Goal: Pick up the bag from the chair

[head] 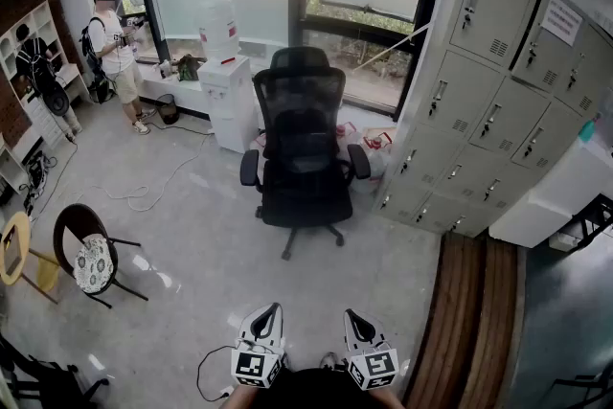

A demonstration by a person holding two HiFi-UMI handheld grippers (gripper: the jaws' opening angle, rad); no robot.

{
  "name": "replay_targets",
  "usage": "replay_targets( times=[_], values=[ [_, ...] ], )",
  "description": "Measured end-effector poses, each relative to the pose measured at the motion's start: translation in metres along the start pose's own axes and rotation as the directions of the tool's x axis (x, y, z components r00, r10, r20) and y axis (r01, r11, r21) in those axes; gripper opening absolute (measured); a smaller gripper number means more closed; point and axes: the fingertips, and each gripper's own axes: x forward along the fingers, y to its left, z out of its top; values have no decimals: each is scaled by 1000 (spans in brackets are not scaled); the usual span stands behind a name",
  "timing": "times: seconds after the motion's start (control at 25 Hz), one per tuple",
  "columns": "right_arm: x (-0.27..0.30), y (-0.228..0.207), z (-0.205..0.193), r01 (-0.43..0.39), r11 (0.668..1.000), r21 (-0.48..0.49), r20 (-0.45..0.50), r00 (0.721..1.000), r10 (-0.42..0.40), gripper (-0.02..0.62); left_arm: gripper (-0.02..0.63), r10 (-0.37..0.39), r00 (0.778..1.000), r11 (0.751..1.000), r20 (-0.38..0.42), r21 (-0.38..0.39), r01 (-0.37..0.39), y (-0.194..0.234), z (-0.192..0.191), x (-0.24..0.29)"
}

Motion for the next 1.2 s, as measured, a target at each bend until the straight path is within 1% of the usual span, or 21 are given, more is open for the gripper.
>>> replay_targets(
  times=[0.44,0.64,1.0,1.2],
  values=[
    [-3,-5,-3,-5,1000,5,-2,1000,5,-3,-2,-3,1000,1000,-7,1,3,-7,-2,4],
    [-6,-11,-2,-12,999,33,15,1000,11,-3,-2,0,1000,1000,-9,1,0,-13,-3,8],
    [-5,-41,-9,-46,999,4,-9,999,46,-2,-2,43,999,999,-10,7,-42,-31,-3,27],
    [6,-57,-14,-93,996,-9,-17,996,93,-2,-2,70,997,997,-17,-21,-70,-39,-8,37]
  ],
)
